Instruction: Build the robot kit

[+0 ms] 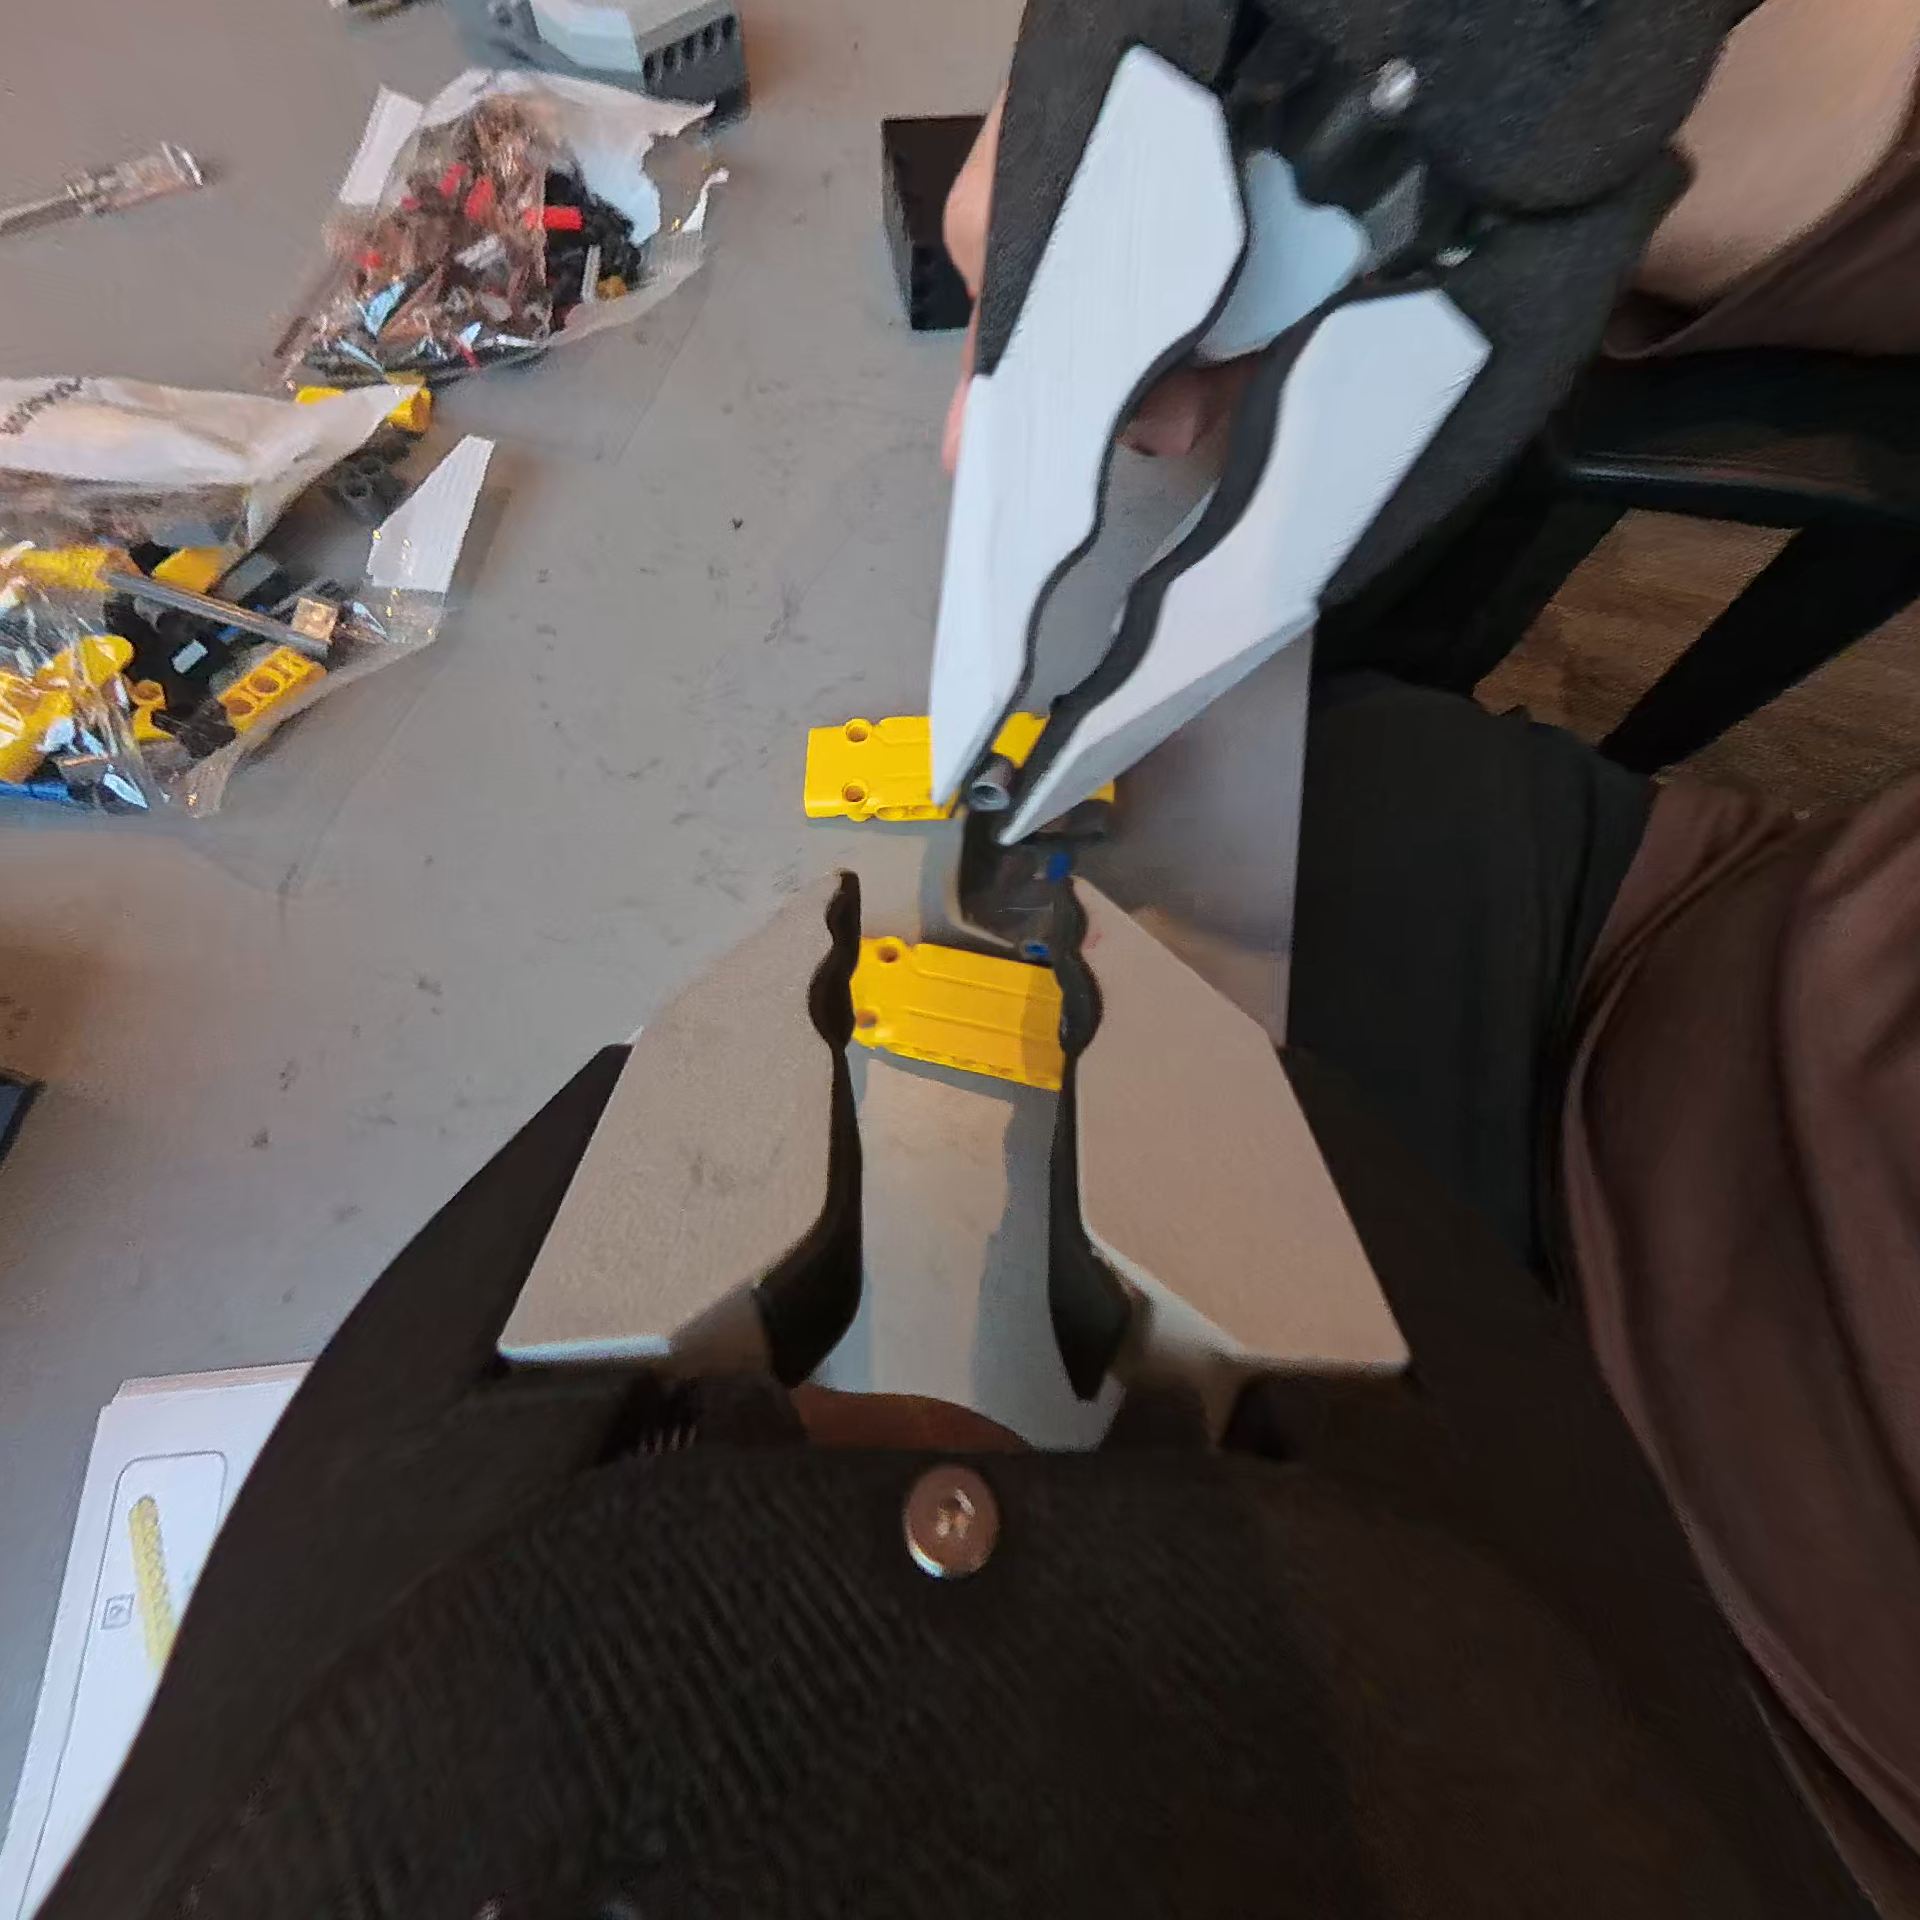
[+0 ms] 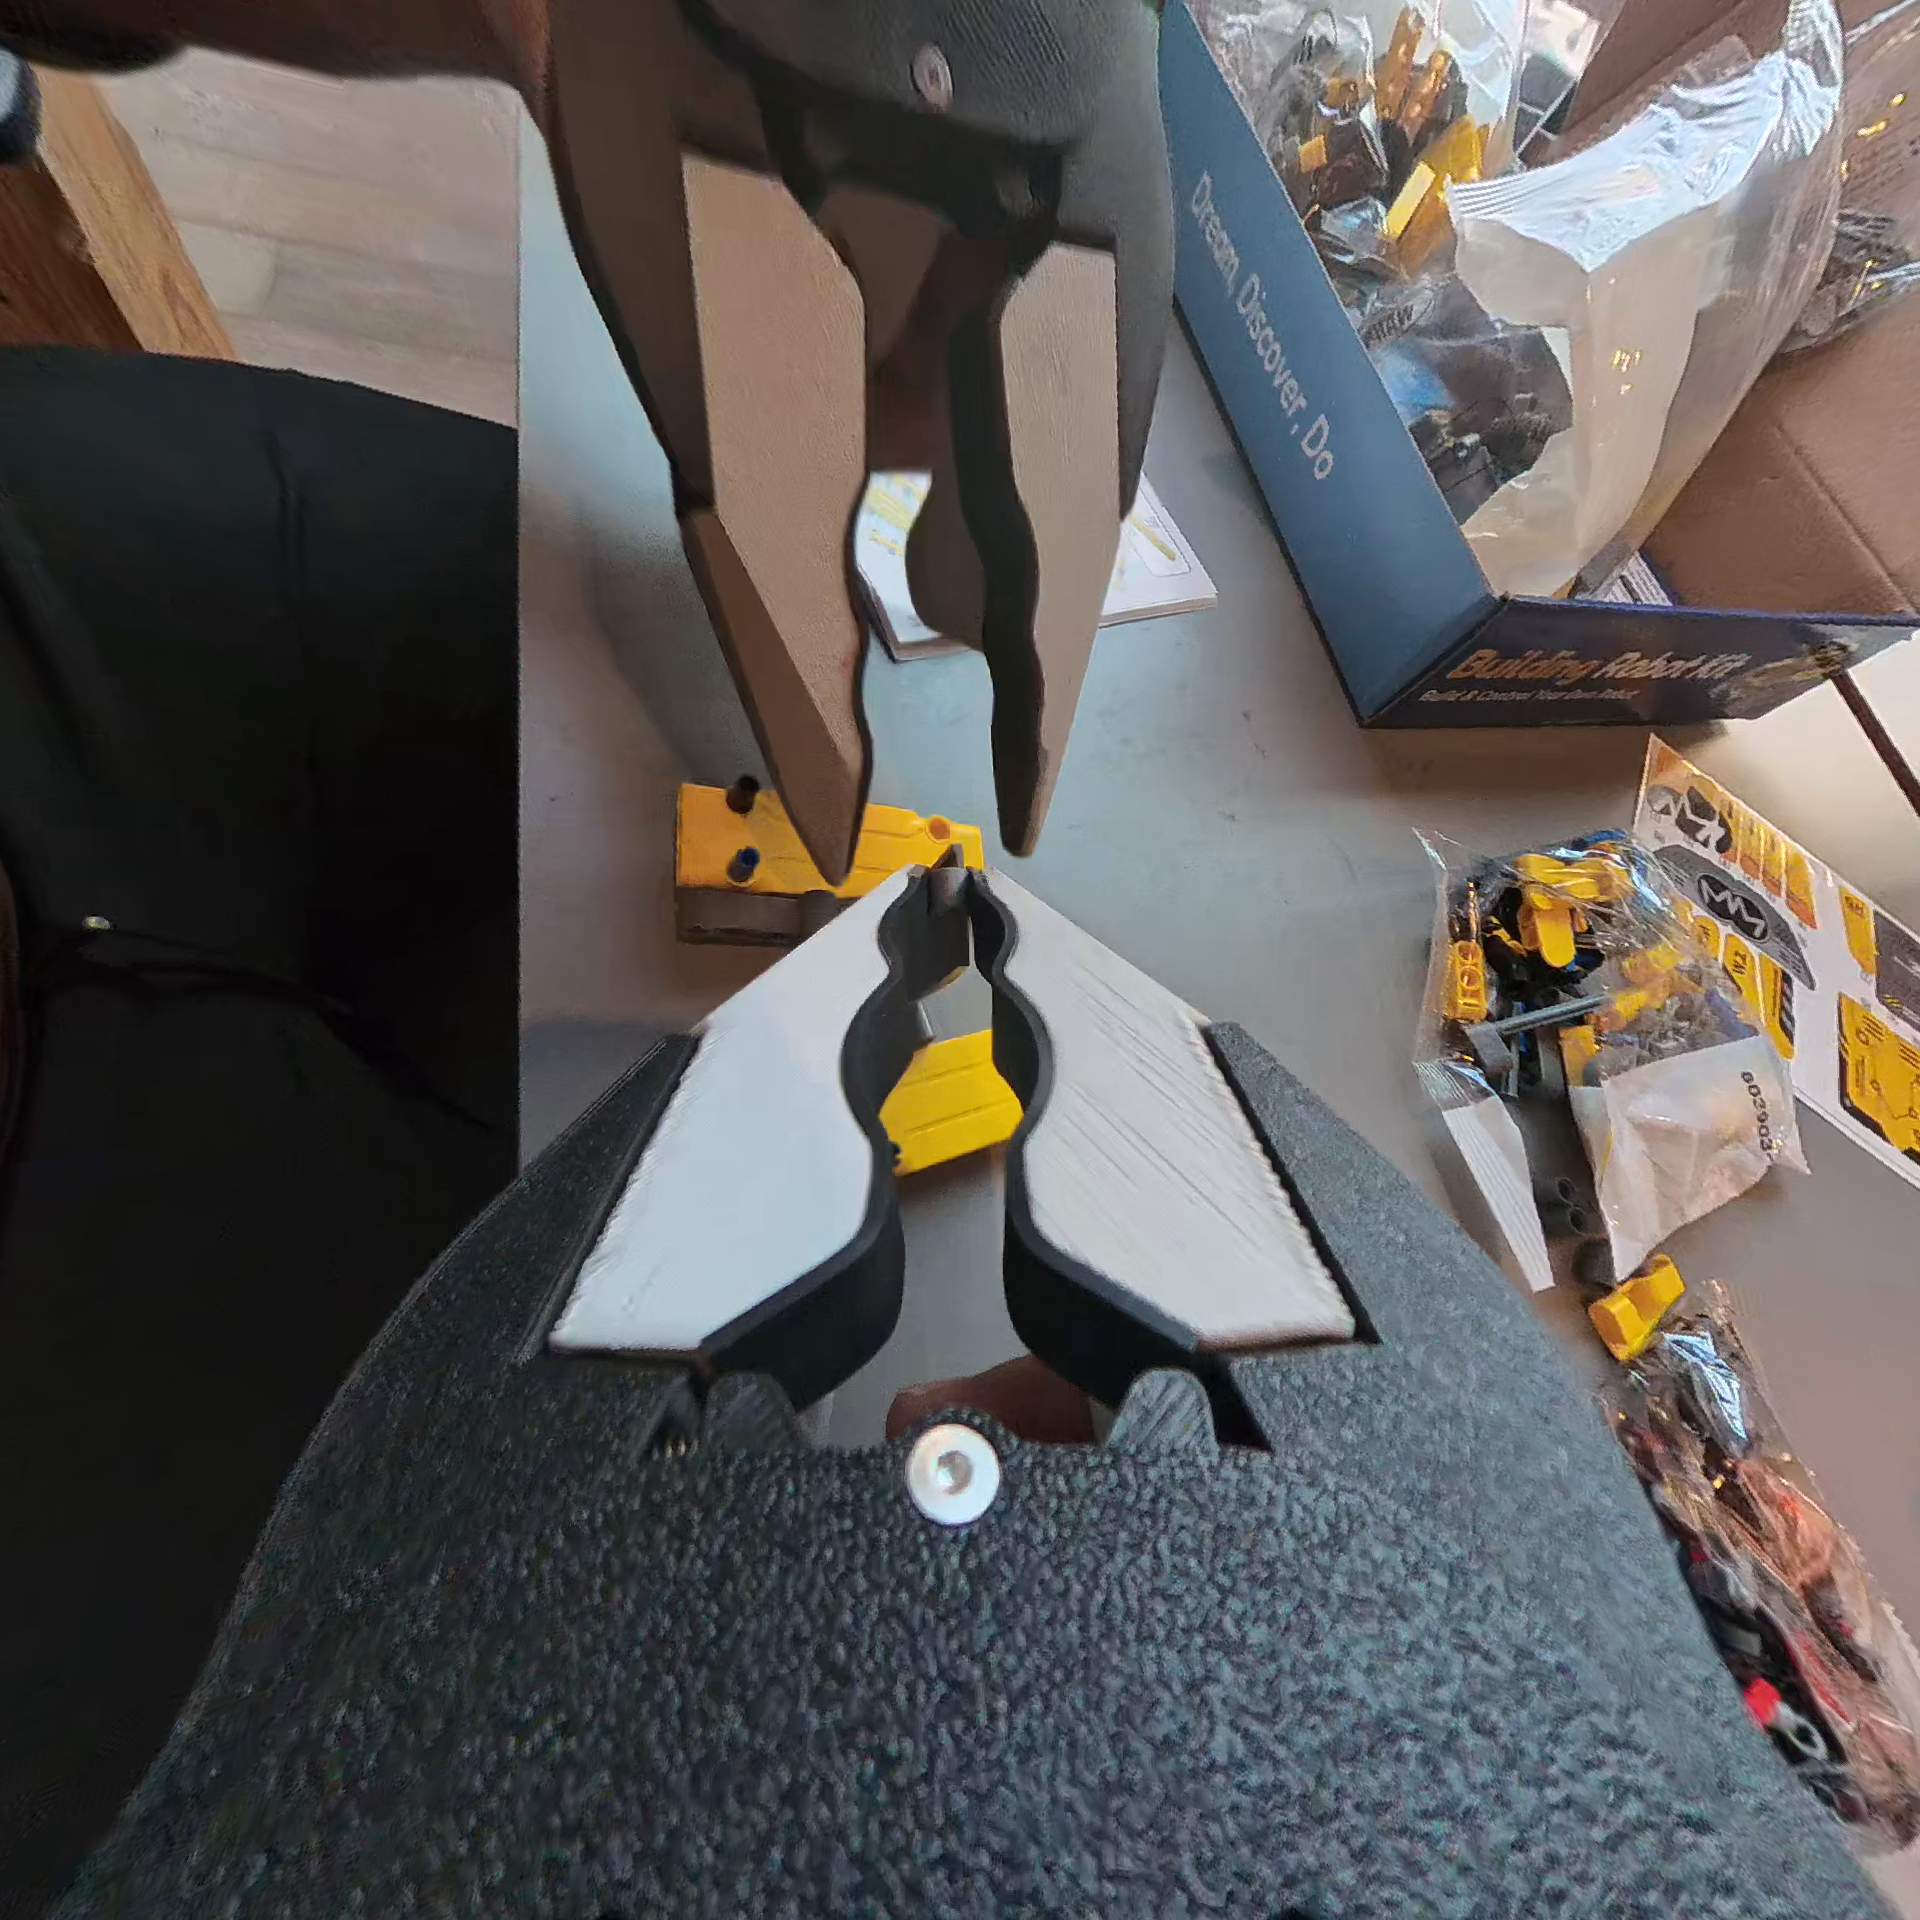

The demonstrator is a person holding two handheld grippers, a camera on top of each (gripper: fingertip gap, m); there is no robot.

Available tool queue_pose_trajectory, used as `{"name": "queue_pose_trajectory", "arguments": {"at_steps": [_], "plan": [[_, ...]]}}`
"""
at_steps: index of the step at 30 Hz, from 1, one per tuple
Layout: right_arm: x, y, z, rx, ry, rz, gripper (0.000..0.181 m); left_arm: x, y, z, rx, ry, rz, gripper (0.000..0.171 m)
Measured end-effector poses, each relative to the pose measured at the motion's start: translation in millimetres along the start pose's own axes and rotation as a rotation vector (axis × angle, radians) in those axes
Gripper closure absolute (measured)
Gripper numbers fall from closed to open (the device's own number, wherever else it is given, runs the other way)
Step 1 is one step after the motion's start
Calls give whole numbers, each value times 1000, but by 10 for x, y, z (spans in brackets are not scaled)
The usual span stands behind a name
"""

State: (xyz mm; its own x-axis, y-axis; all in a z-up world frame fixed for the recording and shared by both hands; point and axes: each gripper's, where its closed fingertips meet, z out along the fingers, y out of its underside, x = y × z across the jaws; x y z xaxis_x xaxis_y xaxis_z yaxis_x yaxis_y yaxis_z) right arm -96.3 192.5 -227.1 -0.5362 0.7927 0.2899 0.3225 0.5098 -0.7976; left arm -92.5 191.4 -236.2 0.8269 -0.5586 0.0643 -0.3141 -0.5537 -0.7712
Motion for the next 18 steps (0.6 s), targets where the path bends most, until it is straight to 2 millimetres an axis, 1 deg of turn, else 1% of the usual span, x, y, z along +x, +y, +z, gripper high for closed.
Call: {"name": "queue_pose_trajectory", "arguments": {"at_steps": [3,4,6,12,13,14,18], "plan": [[-34,-42,-23,27,-18,7,174,-11,79,122,-39,3,8,146],[-38,-37,-28,23,-17,1,174,10,85,148,-40,13,14,151],[-30,-24,-33,20,-4,-6,174,49,64,175,-18,29,24,168],[6,0,-21,33,-2,35,173,4,59,181,34,-5,-24,171],[20,3,-25,33,5,40,167,-25,74,170,36,-28,-32,171],[32,5,-40,35,11,43,162,-61,94,156,38,-56,-43,171],[57,62,-162,46,26,59,157,-193,110,66,65,-170,-79,171]]}}
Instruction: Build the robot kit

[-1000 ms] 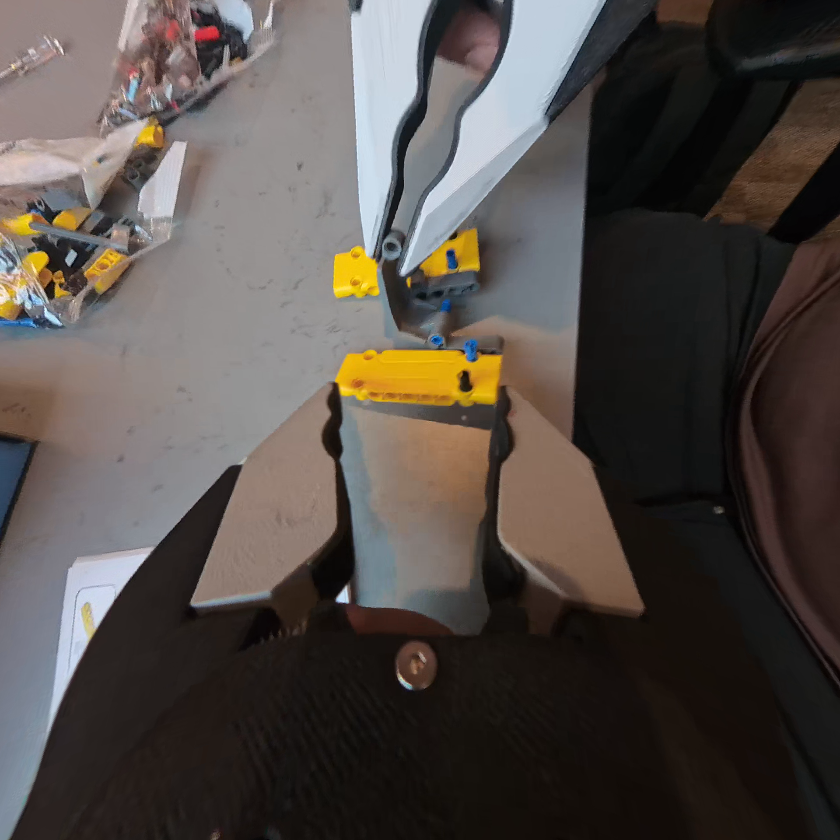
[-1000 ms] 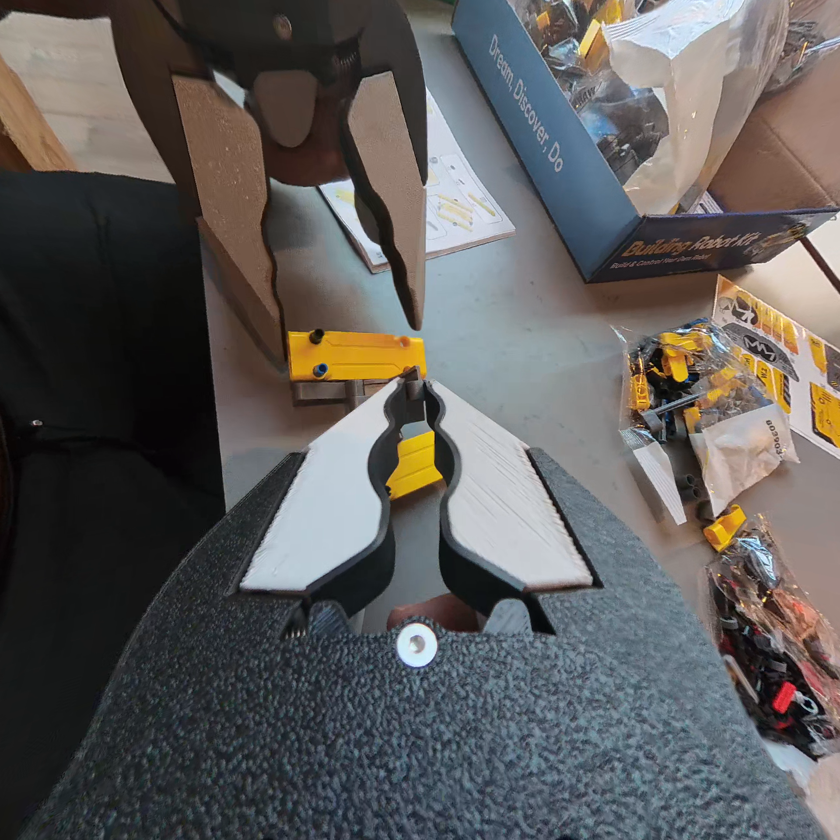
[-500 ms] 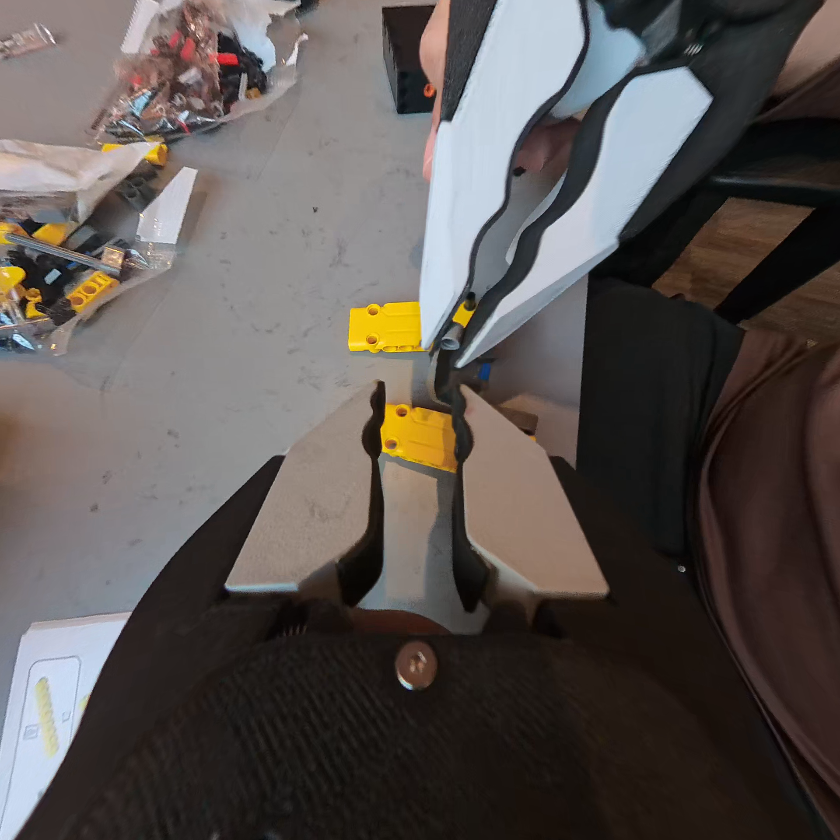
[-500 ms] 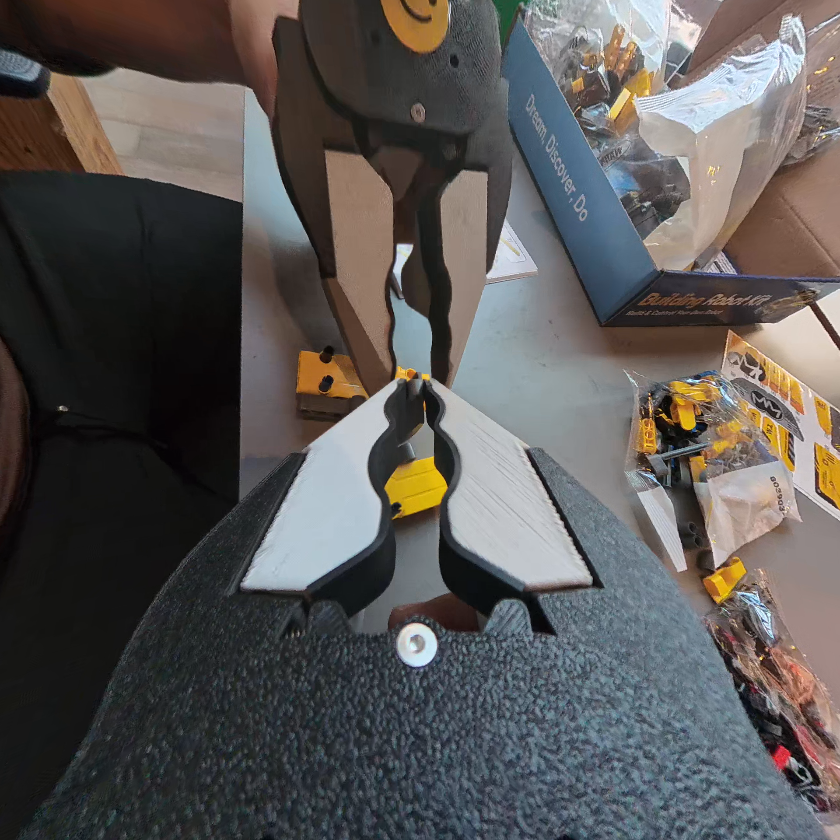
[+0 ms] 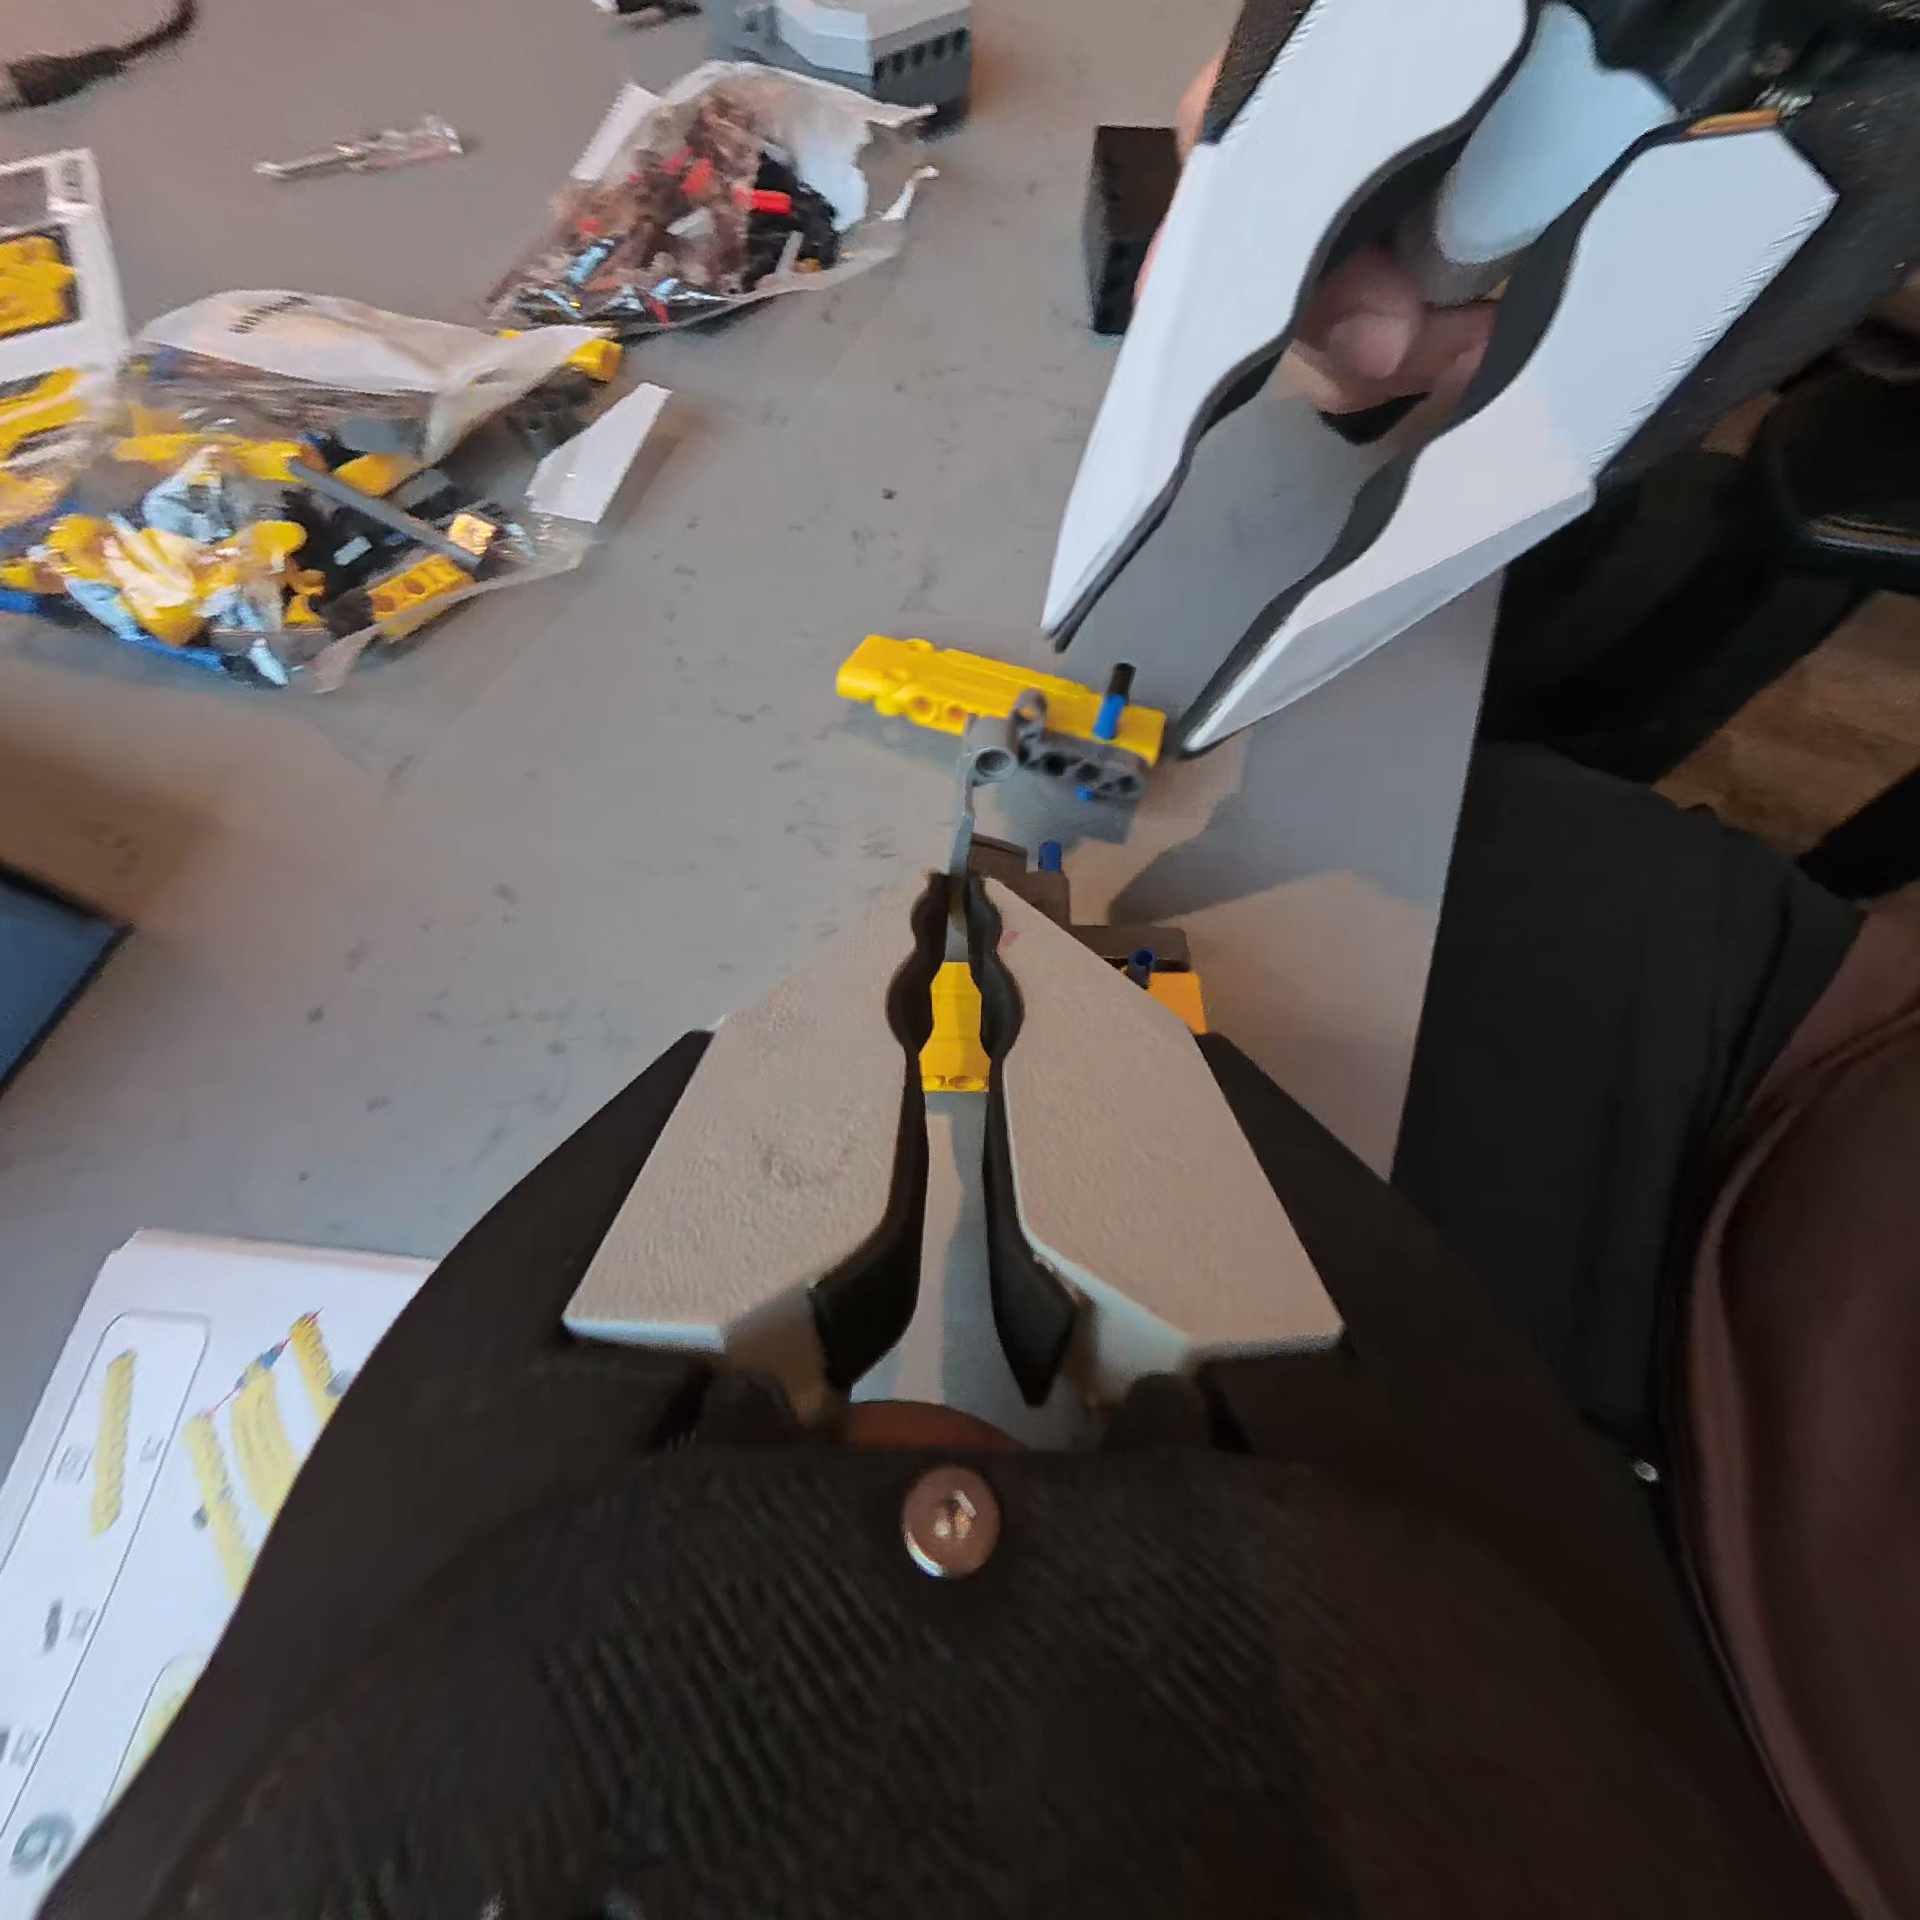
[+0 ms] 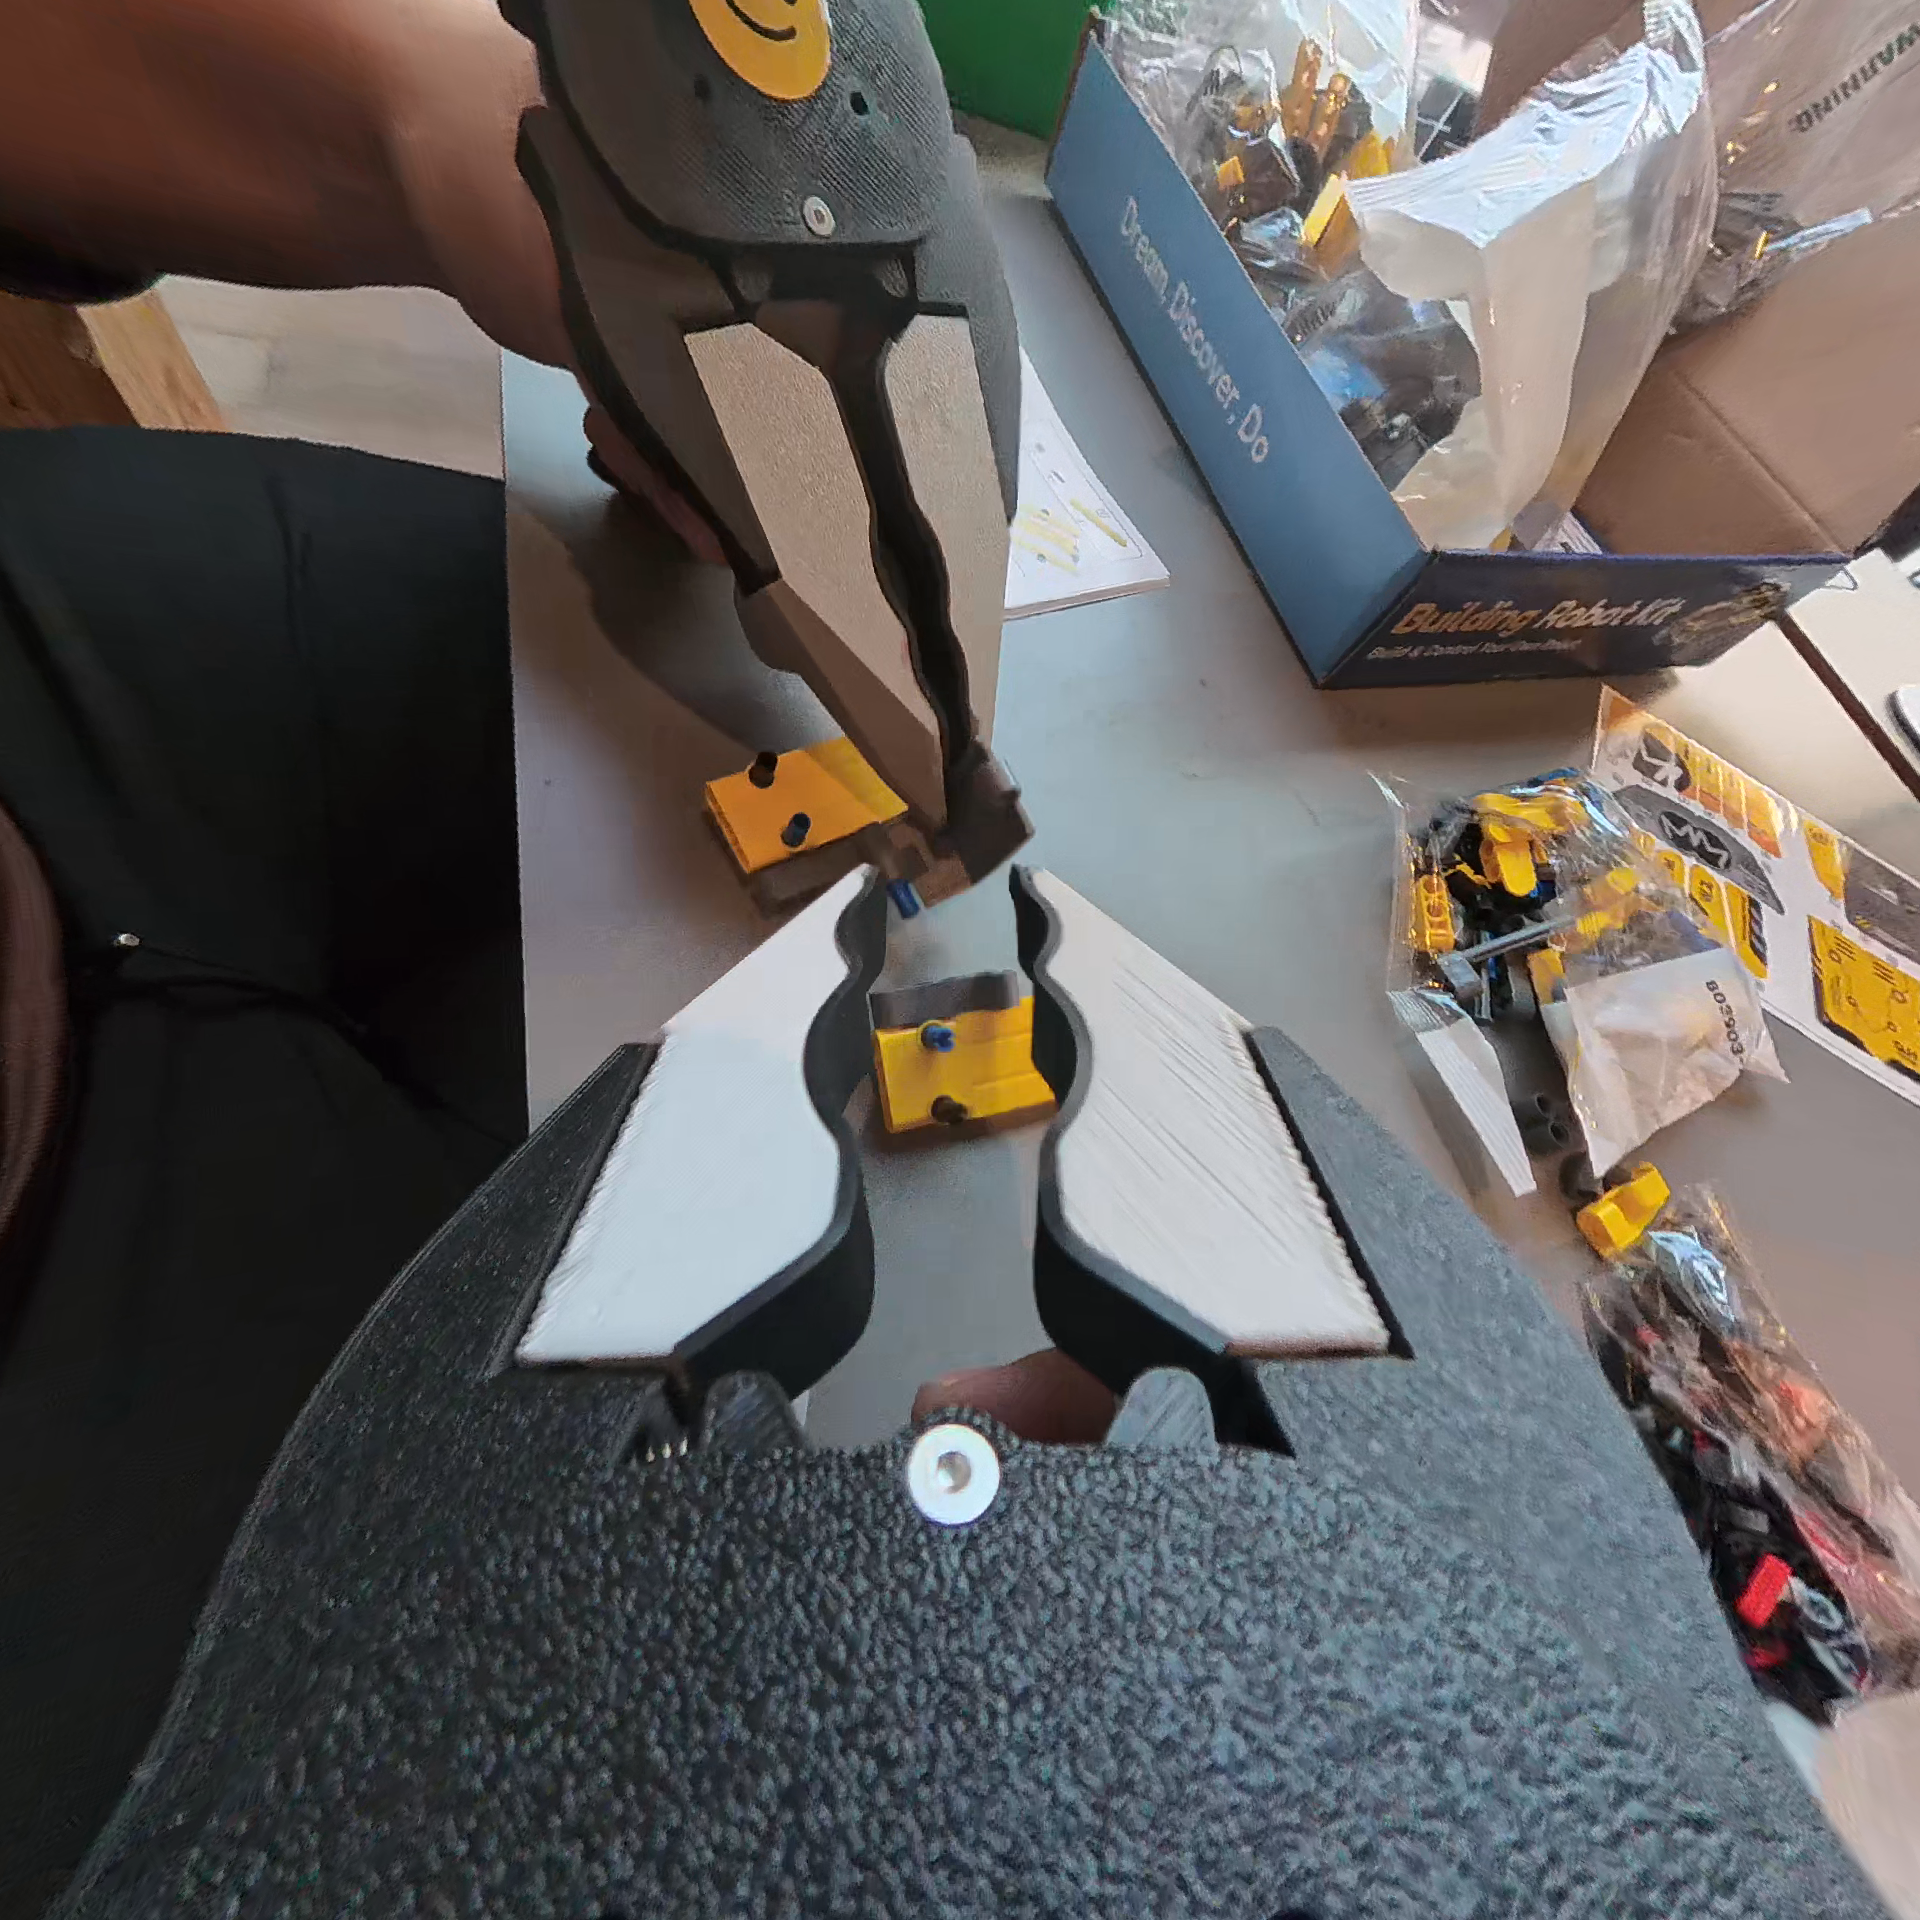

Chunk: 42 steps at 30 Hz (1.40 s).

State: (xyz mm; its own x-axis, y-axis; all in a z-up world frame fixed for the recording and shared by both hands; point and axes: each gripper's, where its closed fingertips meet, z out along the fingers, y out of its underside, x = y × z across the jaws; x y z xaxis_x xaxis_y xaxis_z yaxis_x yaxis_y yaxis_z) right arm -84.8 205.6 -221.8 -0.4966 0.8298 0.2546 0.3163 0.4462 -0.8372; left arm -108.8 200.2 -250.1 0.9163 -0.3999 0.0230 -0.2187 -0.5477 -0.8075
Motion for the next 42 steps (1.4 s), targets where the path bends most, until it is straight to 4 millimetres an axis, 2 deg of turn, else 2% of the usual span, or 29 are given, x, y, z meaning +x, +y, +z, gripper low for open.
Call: {"name": "queue_pose_trajectory", "arguments": {"at_steps": [8,20,31,36,42], "plan": [[36,207,-92,-55,-2,51,142,-25,27,-14,-10,-61,50,171],[-31,257,-21,-52,-13,43,137,-44,21,-29,2,-57,26,171],[-25,266,3,-60,-15,3,142,-39,11,-23,6,-36,21,171],[-16,227,59,-50,-78,50,141,-18,-25,-2,17,-2,79,171],[-18,296,141,-100,-155,100,140,-44,-41,18,19,24,81,171]]}}
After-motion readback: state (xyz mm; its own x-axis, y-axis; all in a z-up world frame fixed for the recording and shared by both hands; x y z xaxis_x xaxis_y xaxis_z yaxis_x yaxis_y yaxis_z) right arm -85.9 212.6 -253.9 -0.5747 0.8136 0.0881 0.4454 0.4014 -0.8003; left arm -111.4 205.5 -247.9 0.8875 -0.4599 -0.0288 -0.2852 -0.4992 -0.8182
